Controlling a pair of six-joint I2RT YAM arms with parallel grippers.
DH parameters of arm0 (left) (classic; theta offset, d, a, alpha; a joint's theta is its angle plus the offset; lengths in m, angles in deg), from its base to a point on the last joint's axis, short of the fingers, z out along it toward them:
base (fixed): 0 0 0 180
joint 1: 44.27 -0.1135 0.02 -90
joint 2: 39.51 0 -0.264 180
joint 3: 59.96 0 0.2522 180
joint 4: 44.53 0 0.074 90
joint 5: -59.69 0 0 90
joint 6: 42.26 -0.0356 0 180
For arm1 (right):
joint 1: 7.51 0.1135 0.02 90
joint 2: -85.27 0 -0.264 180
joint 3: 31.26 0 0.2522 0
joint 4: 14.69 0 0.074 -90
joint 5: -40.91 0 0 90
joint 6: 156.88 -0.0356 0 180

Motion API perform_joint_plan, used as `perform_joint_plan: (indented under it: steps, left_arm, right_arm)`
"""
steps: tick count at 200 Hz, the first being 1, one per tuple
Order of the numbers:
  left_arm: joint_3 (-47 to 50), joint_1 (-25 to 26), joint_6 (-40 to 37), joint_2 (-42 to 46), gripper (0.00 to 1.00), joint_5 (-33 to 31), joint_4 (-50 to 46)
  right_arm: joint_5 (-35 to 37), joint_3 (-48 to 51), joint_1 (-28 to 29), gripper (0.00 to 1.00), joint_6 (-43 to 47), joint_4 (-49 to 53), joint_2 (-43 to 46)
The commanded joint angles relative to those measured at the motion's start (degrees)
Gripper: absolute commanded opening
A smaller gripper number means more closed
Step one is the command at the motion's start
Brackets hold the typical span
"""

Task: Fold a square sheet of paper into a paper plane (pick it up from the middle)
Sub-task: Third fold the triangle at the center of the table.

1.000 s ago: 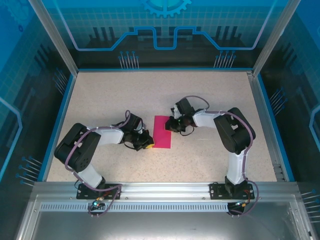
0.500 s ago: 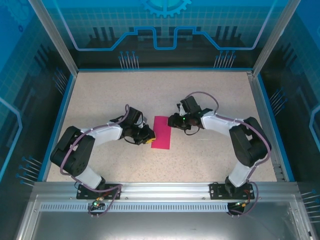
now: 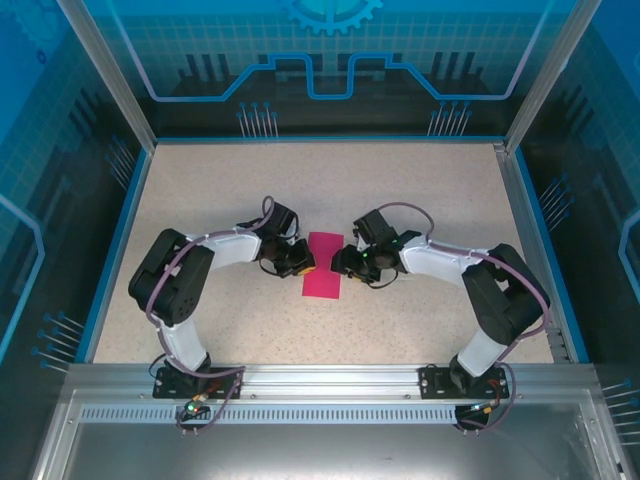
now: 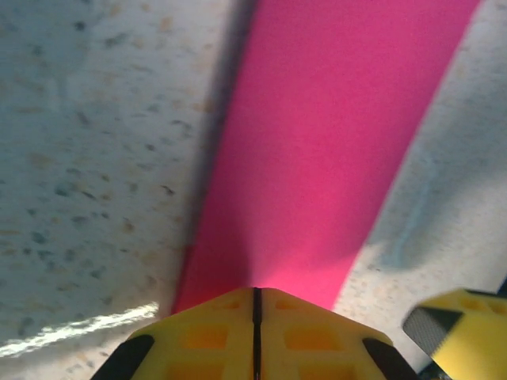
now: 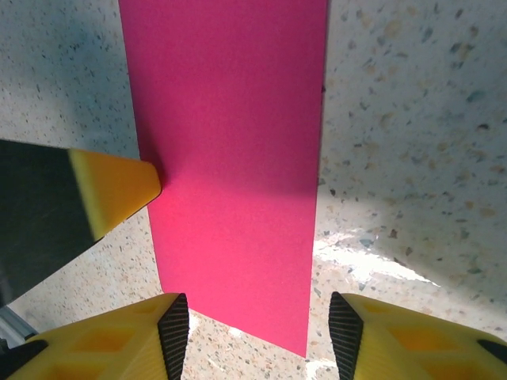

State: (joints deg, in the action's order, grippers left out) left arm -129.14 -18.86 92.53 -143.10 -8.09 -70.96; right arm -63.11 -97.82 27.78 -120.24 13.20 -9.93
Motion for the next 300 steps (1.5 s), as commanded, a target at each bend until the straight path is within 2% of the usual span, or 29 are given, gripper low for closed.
perform_joint_plan:
  steps: [1,56,190,240,300]
  left_arm:
    - [-1.89,0.17,-1.9,-1.11,0.08,-2.97,-3.09]
    - [-1.43,0.17,-1.49,-2.05,0.08,-6.2,-6.22]
    - [0.31,0.16,0.42,-2.91,0.09,-5.87,-5.95]
    - [1.17,0.17,0.65,-2.85,0.09,-5.86,-5.62]
    - [1.63,0.16,0.56,-2.65,0.09,-5.87,-5.5]
  right_arm:
    - [-1.28,-0.33,1.18,0.53,-3.18,1.92,-1.7]
    - [-2.44,-3.14,3.27,0.52,-5.61,4.8,-4.59]
    - [-4.08,-7.02,6.99,0.54,-6.93,8.63,-9.77]
    - [-4.7,-6.6,7.34,0.52,-7.58,4.68,-9.69]
    - [-3.01,-1.17,7.2,0.48,-11.28,-2.5,-3.79]
